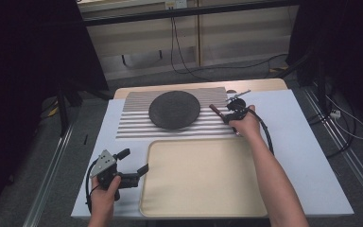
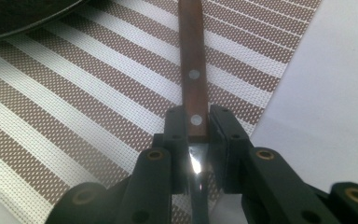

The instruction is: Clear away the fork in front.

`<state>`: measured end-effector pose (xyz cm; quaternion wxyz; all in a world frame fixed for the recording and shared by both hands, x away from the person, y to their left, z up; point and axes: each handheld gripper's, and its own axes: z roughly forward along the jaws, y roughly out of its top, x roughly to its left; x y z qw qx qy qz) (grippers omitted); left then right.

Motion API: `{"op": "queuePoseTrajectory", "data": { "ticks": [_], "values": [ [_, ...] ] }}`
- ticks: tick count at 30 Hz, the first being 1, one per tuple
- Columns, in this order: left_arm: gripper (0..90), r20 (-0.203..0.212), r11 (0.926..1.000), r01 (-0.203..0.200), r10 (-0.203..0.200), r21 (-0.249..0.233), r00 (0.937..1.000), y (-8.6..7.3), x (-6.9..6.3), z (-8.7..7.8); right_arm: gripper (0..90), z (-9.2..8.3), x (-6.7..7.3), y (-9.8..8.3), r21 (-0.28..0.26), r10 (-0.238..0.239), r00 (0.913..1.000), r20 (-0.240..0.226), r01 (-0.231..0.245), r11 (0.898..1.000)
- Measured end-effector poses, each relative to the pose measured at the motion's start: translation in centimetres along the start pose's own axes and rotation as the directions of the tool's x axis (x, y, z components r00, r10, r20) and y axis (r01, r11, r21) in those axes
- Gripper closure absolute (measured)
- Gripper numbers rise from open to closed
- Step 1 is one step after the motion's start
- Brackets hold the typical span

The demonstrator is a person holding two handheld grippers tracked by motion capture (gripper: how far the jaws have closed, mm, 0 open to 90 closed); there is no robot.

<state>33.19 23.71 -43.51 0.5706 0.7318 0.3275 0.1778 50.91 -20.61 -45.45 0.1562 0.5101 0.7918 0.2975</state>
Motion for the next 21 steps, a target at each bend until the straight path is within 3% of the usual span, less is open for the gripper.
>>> {"op": "queuePoseTrajectory", "data": {
  "ticks": [6,19,21],
  "values": [
    [3.2,0.005,0.9998,-0.016,0.016,0.013,0.9999,0.04,-0.19,-0.02,78.0,0.04,-0.02,-0.09,-0.007,0.016,0.9999,0.0,-0.016,1.0],
    [3.2,-0.01,0.9999,-0.005,0.005,-0.011,0.9999,0.17,0.1,-0.51,78.6,-0.23,0.01,0.46,0.011,-0.022,0.9997,0.003,0.022,1.0],
    [3.2,-0.013,0.9999,-0.004,0.004,-0.015,0.9999,0.14,0.05,-0.59,78.6,-0.64,-0.23,0.71,-0.017,-0.01,0.9999,0.006,0.01,1.0]
  ]
}}
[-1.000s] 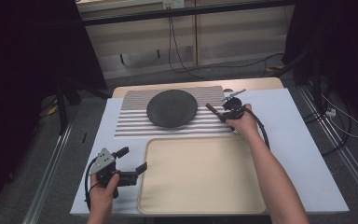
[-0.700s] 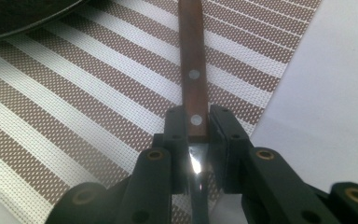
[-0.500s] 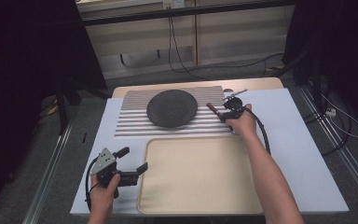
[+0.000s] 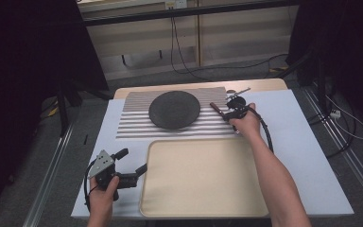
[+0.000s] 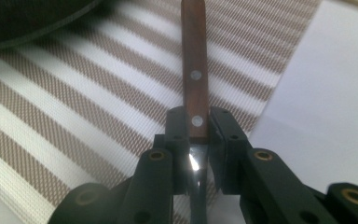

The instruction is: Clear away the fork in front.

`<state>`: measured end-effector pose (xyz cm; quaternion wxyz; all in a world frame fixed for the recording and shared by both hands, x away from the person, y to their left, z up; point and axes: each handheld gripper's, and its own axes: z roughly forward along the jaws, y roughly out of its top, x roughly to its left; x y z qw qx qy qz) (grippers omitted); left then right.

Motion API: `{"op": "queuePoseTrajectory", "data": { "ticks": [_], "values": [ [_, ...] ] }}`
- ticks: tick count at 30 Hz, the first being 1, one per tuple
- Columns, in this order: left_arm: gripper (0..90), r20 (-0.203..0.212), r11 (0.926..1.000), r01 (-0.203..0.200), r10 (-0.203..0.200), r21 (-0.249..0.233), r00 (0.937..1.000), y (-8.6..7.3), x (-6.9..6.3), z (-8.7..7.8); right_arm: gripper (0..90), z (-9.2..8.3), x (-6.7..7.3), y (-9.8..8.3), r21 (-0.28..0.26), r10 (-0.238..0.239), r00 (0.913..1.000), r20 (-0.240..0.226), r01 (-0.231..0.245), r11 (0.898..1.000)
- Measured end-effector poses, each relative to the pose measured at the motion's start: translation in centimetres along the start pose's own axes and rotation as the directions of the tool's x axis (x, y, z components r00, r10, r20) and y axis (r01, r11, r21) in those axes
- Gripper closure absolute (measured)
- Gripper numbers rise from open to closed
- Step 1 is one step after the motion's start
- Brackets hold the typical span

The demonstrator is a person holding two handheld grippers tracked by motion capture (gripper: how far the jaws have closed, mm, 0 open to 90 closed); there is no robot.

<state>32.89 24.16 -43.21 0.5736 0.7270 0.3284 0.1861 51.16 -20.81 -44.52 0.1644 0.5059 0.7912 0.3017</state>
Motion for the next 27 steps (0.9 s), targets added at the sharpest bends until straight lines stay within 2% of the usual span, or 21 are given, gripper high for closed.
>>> {"op": "queuePoseTrajectory", "data": {
  "ticks": [4,5,8,15,19,22,27],
  "values": [
    [3.2,0.001,1.0,-0.002,0.002,0.006,1.0,-0.1,0.1,-0.1,78.6,-1.2,-0.6,0.7,-0.061,0.027,0.9996,-0.006,-0.028,0.998],
    [3.2,-0.007,1.0,0.007,-0.007,0.005,0.9999,-0.1,0.0,-0.2,78.6,-1.5,-0.6,0.8,-0.07,0.021,0.9998,0.003,-0.02,0.997],
    [3.2,-0.001,1.0,-0.002,0.002,0.002,1.0,-0.1,0.1,-0.3,78.6,-2.3,-0.7,1.0,-0.111,0.03,0.9994,-0.015,-0.032,0.993],
    [3.2,0.0,1.0,0.0,0.0,0.001,1.0,0.0,0.2,-0.4,78.6,-4.3,0.7,0.9,-0.186,0.01,0.9975,-0.07,-0.022,0.982],
    [3.2,-0.004,1.0,-0.002,0.002,-0.002,1.0,0.0,0.2,-0.6,78.5,-5.9,1.3,0.3,-0.248,0.013,0.994,-0.109,-0.04,0.968],
    [3.2,-0.006,1.0,-0.004,0.004,-0.008,1.0,0.1,0.2,-0.7,78.5,-6.9,1.7,-0.4,-0.278,0.024,0.9896,-0.142,-0.064,0.958],
    [3.2,-0.004,1.0,-0.002,0.002,-0.008,1.0,0.2,0.0,-0.8,78.5,-8.4,2.3,-1.9,-0.323,0.016,0.9852,-0.171,-0.072,0.944]
  ]
}}
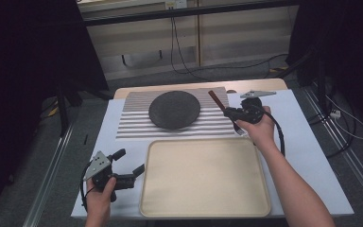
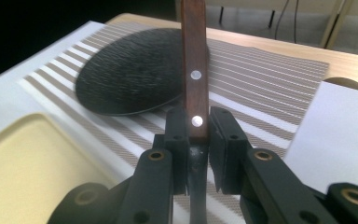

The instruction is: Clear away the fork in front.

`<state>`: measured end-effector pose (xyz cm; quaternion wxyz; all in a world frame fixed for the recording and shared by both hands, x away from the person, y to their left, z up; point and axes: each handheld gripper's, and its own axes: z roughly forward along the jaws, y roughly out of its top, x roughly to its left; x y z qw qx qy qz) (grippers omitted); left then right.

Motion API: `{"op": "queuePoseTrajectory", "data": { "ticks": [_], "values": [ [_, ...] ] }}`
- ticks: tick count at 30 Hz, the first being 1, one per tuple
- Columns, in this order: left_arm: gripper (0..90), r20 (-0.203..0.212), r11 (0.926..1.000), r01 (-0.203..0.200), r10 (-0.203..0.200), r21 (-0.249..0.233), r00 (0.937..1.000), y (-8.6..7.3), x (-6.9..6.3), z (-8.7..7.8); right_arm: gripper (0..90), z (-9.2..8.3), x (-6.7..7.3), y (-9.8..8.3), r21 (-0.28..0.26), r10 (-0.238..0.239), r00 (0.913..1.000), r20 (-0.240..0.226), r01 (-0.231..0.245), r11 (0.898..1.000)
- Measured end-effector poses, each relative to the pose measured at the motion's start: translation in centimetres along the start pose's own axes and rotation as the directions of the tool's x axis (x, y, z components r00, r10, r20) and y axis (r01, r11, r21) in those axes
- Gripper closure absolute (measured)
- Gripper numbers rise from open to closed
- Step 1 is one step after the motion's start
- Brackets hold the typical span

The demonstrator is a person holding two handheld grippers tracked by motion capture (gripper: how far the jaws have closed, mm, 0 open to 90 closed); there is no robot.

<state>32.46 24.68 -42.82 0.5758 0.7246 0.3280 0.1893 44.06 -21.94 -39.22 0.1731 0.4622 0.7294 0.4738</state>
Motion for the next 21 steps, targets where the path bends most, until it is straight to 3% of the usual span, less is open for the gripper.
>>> {"op": "queuePoseTrajectory", "data": {
  "ticks": [13,21],
  "values": [
    [3.1,0.024,0.9997,-0.019,0.018,0.018,0.9996,0.2,-0.6,0.6,78.4,-2.8,2.9,-3.2,-0.048,-0.019,0.9947,-0.101,0.014,0.999],
    [3.1,0.029,0.9997,-0.023,0.023,0.01,0.9993,0.4,-0.8,0.6,78.4,-4.0,4.7,-5.5,-0.08,-0.03,0.9896,-0.141,0.019,0.997]
  ]
}}
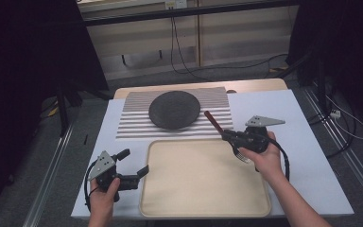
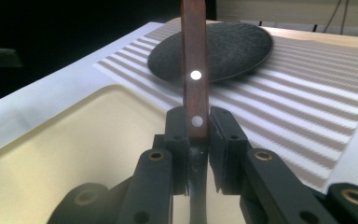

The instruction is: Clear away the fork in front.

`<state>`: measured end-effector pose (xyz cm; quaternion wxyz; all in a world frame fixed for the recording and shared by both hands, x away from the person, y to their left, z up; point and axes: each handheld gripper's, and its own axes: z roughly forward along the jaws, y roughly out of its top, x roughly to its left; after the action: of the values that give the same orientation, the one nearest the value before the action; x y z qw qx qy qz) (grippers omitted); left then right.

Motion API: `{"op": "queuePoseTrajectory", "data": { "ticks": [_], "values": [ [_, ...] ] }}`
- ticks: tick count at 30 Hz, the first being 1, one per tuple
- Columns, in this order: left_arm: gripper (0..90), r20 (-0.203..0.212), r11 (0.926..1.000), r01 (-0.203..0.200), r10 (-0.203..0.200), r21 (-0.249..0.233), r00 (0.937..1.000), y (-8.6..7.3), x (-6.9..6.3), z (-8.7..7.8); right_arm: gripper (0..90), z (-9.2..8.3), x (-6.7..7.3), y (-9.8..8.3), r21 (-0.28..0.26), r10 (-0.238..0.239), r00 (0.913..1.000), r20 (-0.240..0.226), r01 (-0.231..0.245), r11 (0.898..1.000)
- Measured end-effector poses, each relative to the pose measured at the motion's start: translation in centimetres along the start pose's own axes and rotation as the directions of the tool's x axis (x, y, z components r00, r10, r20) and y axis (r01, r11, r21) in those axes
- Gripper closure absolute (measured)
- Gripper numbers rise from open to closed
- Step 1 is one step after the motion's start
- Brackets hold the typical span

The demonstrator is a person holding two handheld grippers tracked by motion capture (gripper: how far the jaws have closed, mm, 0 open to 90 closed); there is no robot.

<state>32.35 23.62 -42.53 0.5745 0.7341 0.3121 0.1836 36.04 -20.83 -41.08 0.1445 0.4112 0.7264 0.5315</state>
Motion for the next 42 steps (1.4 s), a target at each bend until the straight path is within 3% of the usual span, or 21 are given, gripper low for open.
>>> {"op": "queuePoseTrajectory", "data": {
  "ticks": [6,14,23,36,42],
  "values": [
    [3.0,0.004,1.0,0.005,-0.005,-0.001,1.0,0.1,-0.2,0.1,78.5,-1.0,1.1,-1.6,-0.028,0.008,0.9998,-0.019,-0.008,1.0],
    [2.7,0.023,0.9998,0.013,-0.013,-0.015,0.9997,0.9,-0.8,0.4,78.4,-1.6,2.1,-2.4,-0.046,0.013,0.9993,-0.035,-0.015,0.999],
    [2.6,0.107,0.9999,0.011,-0.011,0.004,0.9941,1.8,-2.8,2.4,78.4,-0.7,3.9,-2.4,-0.049,-0.02,0.998,-0.06,0.017,0.999],
    [2.8,0.144,0.9999,0.011,-0.012,0.01,0.9896,3.0,-4.9,5.5,78.4,-0.4,4.9,-2.5,-0.079,-0.027,0.9961,-0.084,0.021,0.997],
    [2.9,0.154,0.9998,0.005,-0.008,0.019,0.9881,3.1,-5.2,6.3,78.4,0.0,5.4,-2.7,-0.075,-0.039,0.9949,-0.093,0.032,0.997]
  ]
}}
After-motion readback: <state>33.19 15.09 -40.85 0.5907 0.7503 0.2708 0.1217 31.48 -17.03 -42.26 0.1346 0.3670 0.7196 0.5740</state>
